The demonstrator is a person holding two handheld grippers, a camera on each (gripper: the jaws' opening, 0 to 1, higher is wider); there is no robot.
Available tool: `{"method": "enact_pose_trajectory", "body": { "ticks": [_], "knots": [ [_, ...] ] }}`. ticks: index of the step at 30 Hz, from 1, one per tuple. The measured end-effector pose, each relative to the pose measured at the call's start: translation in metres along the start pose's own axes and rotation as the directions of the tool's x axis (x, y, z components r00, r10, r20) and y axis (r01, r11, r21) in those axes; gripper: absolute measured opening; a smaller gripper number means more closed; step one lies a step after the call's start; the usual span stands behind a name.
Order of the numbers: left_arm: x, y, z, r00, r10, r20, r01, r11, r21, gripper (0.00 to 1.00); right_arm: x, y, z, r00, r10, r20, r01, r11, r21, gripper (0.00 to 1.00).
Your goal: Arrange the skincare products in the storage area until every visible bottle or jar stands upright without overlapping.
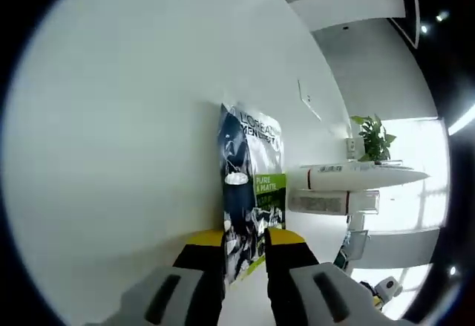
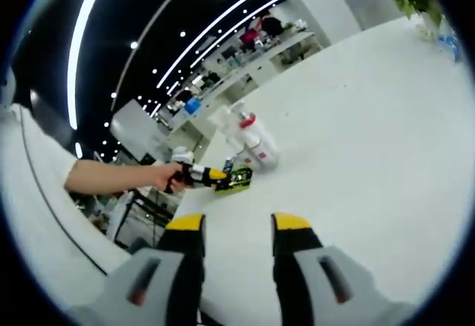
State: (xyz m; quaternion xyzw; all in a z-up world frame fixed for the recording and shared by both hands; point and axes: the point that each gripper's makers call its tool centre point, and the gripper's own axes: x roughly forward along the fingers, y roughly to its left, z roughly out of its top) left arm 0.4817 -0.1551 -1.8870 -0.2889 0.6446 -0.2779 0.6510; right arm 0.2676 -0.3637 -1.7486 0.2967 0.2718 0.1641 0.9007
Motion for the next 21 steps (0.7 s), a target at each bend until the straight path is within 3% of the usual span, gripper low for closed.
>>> {"method": "enact_pose_trajectory", "body": {
  "ticks": [6, 9, 11, 14, 16, 18, 19, 20, 21],
  "knots": [
    [-0.013, 0.004, 0.007, 0.999, 0.01, 0.041, -0.01, 1.0, 0.001, 0.23, 0.0, 0.001, 0.002, 1.0, 0.008, 0.01, -0.008, 1.0, 0.01, 0.34],
    [-0.021, 0.01, 0.02, 0.996, 0.032, 0.083, -0.033, 0.999, 0.017, 0.22, 0.0, 0.001, 0.001, 1.0, 0.009, 0.012, -0.009, 1.0, 0.013, 0.34],
    [-0.027, 0.005, 0.04, 0.983, 0.03, 0.183, -0.057, 0.988, 0.144, 0.23, 0.0, 0.0, -0.001, 1.0, 0.007, 0.008, -0.007, 1.0, 0.014, 0.34],
    [-0.031, -0.007, 0.052, 0.968, 0.029, 0.251, -0.098, 0.959, 0.267, 0.26, -0.001, -0.001, -0.003, 1.0, 0.006, 0.007, -0.006, 1.0, 0.02, 0.34],
    [-0.029, -0.016, 0.059, 0.959, 0.042, 0.279, -0.159, 0.897, 0.413, 0.27, -0.001, -0.001, -0.005, 1.0, 0.005, 0.002, -0.005, 1.0, 0.023, 0.34],
    [-0.021, -0.022, 0.059, 0.961, 0.08, 0.263, -0.222, 0.792, 0.568, 0.25, -0.001, -0.001, -0.007, 1.0, 0.005, -0.005, -0.005, 1.0, 0.022, 0.34],
    [-0.015, -0.027, 0.057, 0.965, 0.099, 0.242, -0.243, 0.678, 0.693, 0.22, -0.001, -0.002, -0.008, 1.0, 0.003, -0.006, -0.003, 1.0, 0.022, 0.34],
    [-0.013, -0.026, 0.055, 0.967, 0.113, 0.23, -0.248, 0.633, 0.733, 0.2, -0.001, -0.002, -0.008, 1.0, 0.003, -0.007, -0.002, 1.0, 0.022, 0.34],
    [-0.002, -0.024, 0.05, 0.962, 0.192, 0.196, -0.266, 0.486, 0.832, 0.2, -0.002, -0.003, -0.007, 1.0, -0.002, -0.005, 0.002, 1.0, 0.026, 0.34]
  ]
}}
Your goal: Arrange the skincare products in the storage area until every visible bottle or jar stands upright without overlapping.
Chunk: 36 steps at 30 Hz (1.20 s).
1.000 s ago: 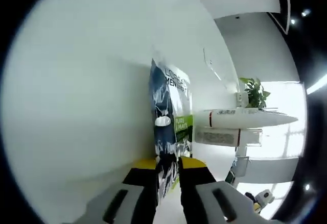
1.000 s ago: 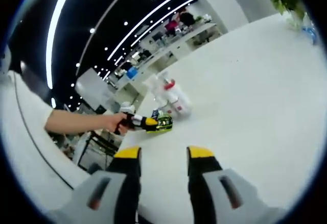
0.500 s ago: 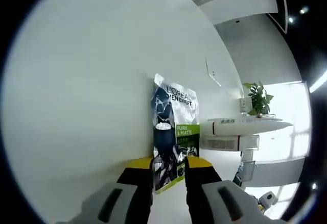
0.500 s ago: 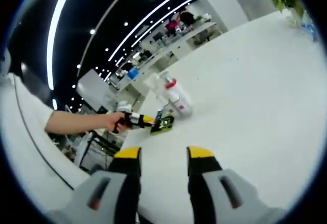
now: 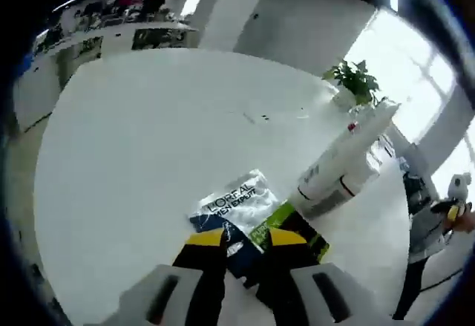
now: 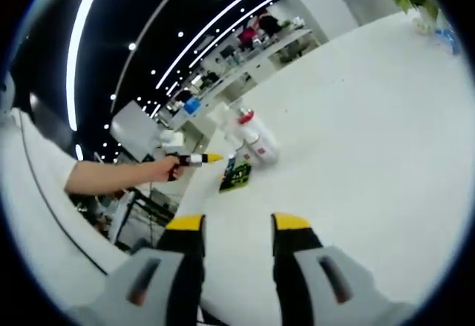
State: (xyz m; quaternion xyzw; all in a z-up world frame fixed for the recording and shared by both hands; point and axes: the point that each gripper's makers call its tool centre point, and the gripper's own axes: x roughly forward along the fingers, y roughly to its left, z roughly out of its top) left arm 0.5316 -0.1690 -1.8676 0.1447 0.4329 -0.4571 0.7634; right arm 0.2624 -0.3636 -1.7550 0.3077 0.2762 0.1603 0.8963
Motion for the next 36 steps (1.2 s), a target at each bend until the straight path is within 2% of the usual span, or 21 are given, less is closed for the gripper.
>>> {"method": "enact_pose_trajectory", "body": {
  "ticks": [2, 4, 8, 13, 14, 16, 18, 21, 25, 28, 29, 33, 36],
  "knots": [
    [0.013, -0.009, 0.0, 0.999, -0.001, -0.043, 0.005, 0.995, 0.104, 0.2, -0.001, -0.001, 0.001, 1.0, -0.005, 0.004, 0.005, 1.0, 0.002, 0.34],
    [0.023, -0.013, 0.002, 0.998, 0.012, -0.063, -0.001, 0.987, 0.163, 0.2, -0.002, -0.003, 0.002, 1.0, -0.01, 0.005, 0.01, 1.0, 0.004, 0.34],
    [0.037, -0.023, 0.009, 0.998, -0.015, -0.066, 0.027, 0.983, 0.181, 0.19, -0.003, -0.006, 0.002, 1.0, -0.018, 0.009, 0.018, 1.0, 0.012, 0.34],
    [0.046, -0.017, 0.0, 0.993, 0.02, -0.12, 0.009, 0.972, 0.233, 0.19, -0.004, -0.009, 0.001, 1.0, -0.025, 0.006, 0.025, 1.0, 0.017, 0.34],
    [0.045, -0.016, 0.0, 0.994, 0.015, -0.111, 0.011, 0.974, 0.228, 0.19, -0.005, -0.01, 0.001, 1.0, -0.028, 0.005, 0.027, 0.999, 0.018, 0.34],
    [0.046, -0.014, 0.001, 0.996, 0.013, -0.09, 0.002, 0.987, 0.161, 0.18, -0.007, -0.012, 0.001, 0.999, -0.033, 0.004, 0.033, 0.999, 0.016, 0.34],
    [0.045, -0.015, 0.0, 0.996, 0.01, -0.085, 0.007, 0.982, 0.188, 0.18, -0.009, -0.013, 0.001, 0.999, -0.035, 0.007, 0.035, 0.999, 0.019, 0.34],
    [0.045, -0.016, 0.001, 0.996, 0.005, -0.084, 0.011, 0.982, 0.186, 0.18, -0.01, -0.015, 0.001, 0.999, -0.04, 0.01, 0.04, 0.999, 0.022, 0.34],
    [0.044, -0.018, 0.002, 0.996, -0.006, -0.094, 0.021, 0.988, 0.154, 0.2, -0.012, -0.015, 0.002, 0.999, -0.042, 0.015, 0.042, 0.999, 0.022, 0.34],
    [0.041, -0.02, 0.003, 0.996, 0.001, -0.091, 0.012, 0.99, 0.141, 0.25, -0.012, -0.013, 0.003, 0.999, -0.039, 0.018, 0.038, 0.999, 0.017, 0.34],
    [0.038, -0.019, 0.006, 0.997, 0.018, -0.072, -0.006, 0.986, 0.167, 0.25, -0.012, -0.012, 0.003, 0.999, -0.037, 0.02, 0.036, 0.999, 0.013, 0.34],
    [0.023, -0.022, 0.015, 1.0, 0.02, -0.012, -0.018, 0.993, 0.116, 0.26, -0.011, -0.006, 0.001, 1.0, -0.019, 0.022, 0.019, 1.0, 0.007, 0.34],
    [0.006, -0.022, 0.012, 1.0, 0.028, 0.01, -0.028, 0.996, 0.089, 0.28, -0.009, -0.002, -0.001, 1.0, -0.001, 0.015, 0.001, 1.0, -0.002, 0.34]
  ]
}}
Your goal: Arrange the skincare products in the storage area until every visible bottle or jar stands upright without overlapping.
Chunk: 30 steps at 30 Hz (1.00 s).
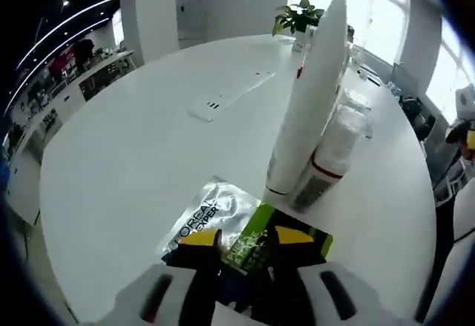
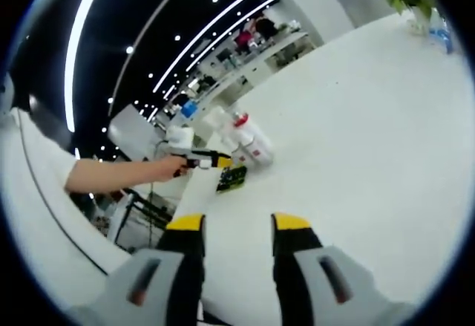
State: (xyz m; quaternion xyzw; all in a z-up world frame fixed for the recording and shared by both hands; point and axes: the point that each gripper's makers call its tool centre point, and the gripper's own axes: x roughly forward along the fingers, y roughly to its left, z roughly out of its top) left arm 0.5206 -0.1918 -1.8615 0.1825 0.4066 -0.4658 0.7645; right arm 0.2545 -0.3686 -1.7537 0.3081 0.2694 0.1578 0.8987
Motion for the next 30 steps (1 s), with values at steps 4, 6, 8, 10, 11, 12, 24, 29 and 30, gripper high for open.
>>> {"method": "enact_pose_trajectory", "body": {
  "ticks": [4, 6, 8, 10, 11, 12, 24, 29, 30],
  "knots": [
    [-0.029, -0.004, -0.001, 0.995, 0.002, 0.095, -0.002, 1.0, 0.001, 0.29, 0.005, 0.007, -0.001, 0.999, 0.041, -0.01, -0.042, 0.999, -0.015, 0.34],
    [-0.052, -0.011, -0.01, 0.992, 0.004, 0.129, -0.007, 1.0, 0.019, 0.29, 0.009, 0.013, -0.002, 0.997, 0.075, -0.019, -0.076, 0.997, -0.018, 0.34],
    [-0.071, -0.014, -0.02, 0.987, 0.018, 0.158, -0.019, 1.0, 0.006, 0.29, 0.014, 0.016, -0.003, 0.995, 0.093, -0.028, -0.094, 0.995, -0.033, 0.34],
    [-0.087, -0.017, -0.032, 0.984, 0.036, 0.174, -0.037, 0.999, -0.002, 0.26, 0.019, 0.018, -0.005, 0.993, 0.105, -0.047, -0.108, 0.993, -0.056, 0.34],
    [-0.091, -0.016, -0.036, 0.984, 0.047, 0.174, -0.047, 0.999, -0.003, 0.22, 0.02, 0.019, -0.005, 0.993, 0.108, -0.05, -0.111, 0.992, -0.06, 0.34],
    [-0.102, -0.018, -0.046, 0.982, 0.063, 0.177, -0.065, 0.998, 0.007, 0.19, 0.025, 0.021, -0.006, 0.991, 0.12, -0.066, -0.125, 0.989, -0.073, 0.33],
    [-0.167, -0.032, -0.15, 0.968, 0.231, 0.093, -0.202, 0.946, -0.254, 0.19, 0.043, 0.036, 0.013, 0.99, 0.106, -0.094, -0.128, 0.953, -0.273, 0.42],
    [-0.168, -0.057, -0.194, 0.969, 0.249, -0.001, -0.234, 0.909, -0.344, 0.33, 0.049, 0.037, 0.009, 0.986, 0.118, -0.117, -0.145, 0.957, -0.25, 0.55],
    [-0.165, -0.063, -0.203, 0.968, 0.25, -0.018, -0.239, 0.896, -0.375, 0.38, 0.05, 0.037, 0.007, 0.984, 0.126, -0.126, -0.153, 0.959, -0.237, 0.57]
  ]
}}
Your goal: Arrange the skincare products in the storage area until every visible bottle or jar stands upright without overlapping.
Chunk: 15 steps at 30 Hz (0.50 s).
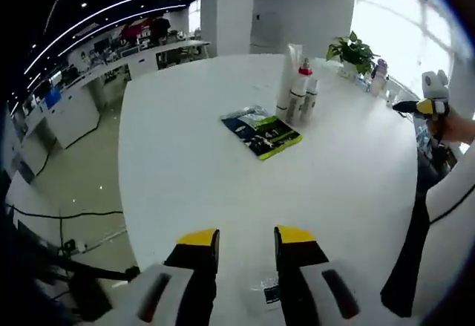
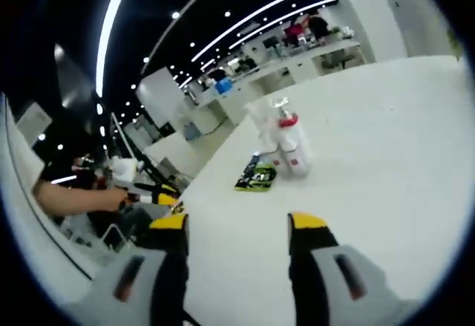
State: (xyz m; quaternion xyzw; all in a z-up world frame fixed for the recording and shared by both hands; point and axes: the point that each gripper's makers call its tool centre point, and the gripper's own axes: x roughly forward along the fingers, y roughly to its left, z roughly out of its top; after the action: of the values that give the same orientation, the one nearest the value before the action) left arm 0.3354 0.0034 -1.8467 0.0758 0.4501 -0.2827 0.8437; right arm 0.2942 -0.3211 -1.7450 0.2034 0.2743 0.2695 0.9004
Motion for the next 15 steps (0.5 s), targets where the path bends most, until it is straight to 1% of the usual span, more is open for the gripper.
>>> {"method": "enact_pose_trajectory", "body": {
  "ticks": [1, 2, 3, 4, 6, 7, 9, 12, 15],
  "knots": [
    [0.001, -0.002, -0.006, 1.0, 0.008, -0.008, -0.008, 1.0, -0.026, 0.46, 0.0, 0.0, -0.001, 1.0, -0.003, -0.001, 0.003, 1.0, 0.002, 0.59],
    [0.001, -0.004, -0.012, 1.0, 0.017, -0.019, -0.018, 0.999, -0.05, 0.5, 0.0, 0.0, -0.003, 1.0, -0.002, -0.007, 0.002, 1.0, 0.005, 0.61],
    [0.002, -0.004, -0.015, 0.999, 0.023, -0.022, -0.025, 0.998, -0.054, 0.53, 0.0, 0.0, -0.004, 1.0, 0.0, -0.008, 0.0, 1.0, 0.01, 0.62],
    [0.004, -0.007, -0.026, 0.998, 0.043, -0.043, -0.045, 0.997, -0.06, 0.55, -0.001, 0.0, -0.005, 1.0, 0.0, -0.006, 0.0, 1.0, 0.014, 0.62],
    [0.007, -0.011, -0.037, 0.997, 0.052, -0.066, -0.055, 0.997, -0.057, 0.58, -0.002, 0.0, -0.007, 1.0, 0.001, -0.008, -0.001, 1.0, 0.019, 0.62],
    [0.01, -0.014, -0.047, 0.994, 0.053, -0.094, -0.059, 0.996, -0.06, 0.6, -0.004, 0.0, -0.009, 1.0, 0.0, -0.009, 0.0, 1.0, 0.024, 0.62],
    [0.013, -0.015, -0.053, 0.992, 0.062, -0.114, -0.068, 0.996, -0.056, 0.61, -0.007, -0.001, -0.011, 1.0, -0.002, -0.014, 0.002, 1.0, 0.028, 0.62],
    [0.019, -0.01, -0.064, 0.983, 0.086, -0.16, -0.096, 0.994, -0.053, 0.67, -0.011, -0.005, -0.014, 1.0, -0.01, -0.015, 0.011, 0.999, 0.041, 0.61],
    [0.021, -0.007, -0.068, 0.978, 0.093, -0.187, -0.103, 0.994, -0.045, 0.67, -0.016, -0.009, -0.014, 1.0, -0.025, -0.012, 0.025, 0.999, 0.048, 0.61]
  ]
}}
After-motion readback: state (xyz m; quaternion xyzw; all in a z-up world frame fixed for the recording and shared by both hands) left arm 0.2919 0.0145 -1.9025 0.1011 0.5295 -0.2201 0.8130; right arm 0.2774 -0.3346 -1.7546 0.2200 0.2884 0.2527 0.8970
